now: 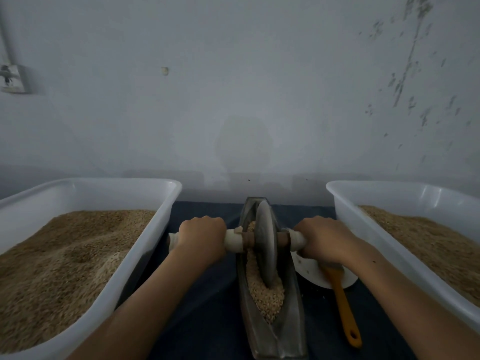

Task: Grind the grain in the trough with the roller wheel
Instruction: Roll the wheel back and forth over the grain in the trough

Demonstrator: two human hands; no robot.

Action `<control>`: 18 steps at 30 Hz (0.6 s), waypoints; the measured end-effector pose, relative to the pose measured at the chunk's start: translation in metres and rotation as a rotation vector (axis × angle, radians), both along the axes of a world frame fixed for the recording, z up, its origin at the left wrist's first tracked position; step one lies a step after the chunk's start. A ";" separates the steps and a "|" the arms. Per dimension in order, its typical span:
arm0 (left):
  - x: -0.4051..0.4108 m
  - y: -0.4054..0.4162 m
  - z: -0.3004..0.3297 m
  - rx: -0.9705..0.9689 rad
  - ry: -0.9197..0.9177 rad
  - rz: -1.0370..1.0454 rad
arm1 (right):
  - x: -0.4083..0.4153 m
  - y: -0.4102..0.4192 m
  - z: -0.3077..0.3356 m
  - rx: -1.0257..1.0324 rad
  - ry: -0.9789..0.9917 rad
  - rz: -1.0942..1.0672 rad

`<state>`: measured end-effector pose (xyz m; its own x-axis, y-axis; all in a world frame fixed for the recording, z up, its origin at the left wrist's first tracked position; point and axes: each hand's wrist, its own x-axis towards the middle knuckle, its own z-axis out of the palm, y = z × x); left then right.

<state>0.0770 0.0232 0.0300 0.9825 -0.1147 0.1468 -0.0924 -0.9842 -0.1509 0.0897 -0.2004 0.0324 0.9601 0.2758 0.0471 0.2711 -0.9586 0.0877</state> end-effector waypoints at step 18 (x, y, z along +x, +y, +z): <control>-0.004 0.000 0.007 0.030 0.112 -0.003 | -0.004 0.001 0.007 -0.028 0.127 -0.030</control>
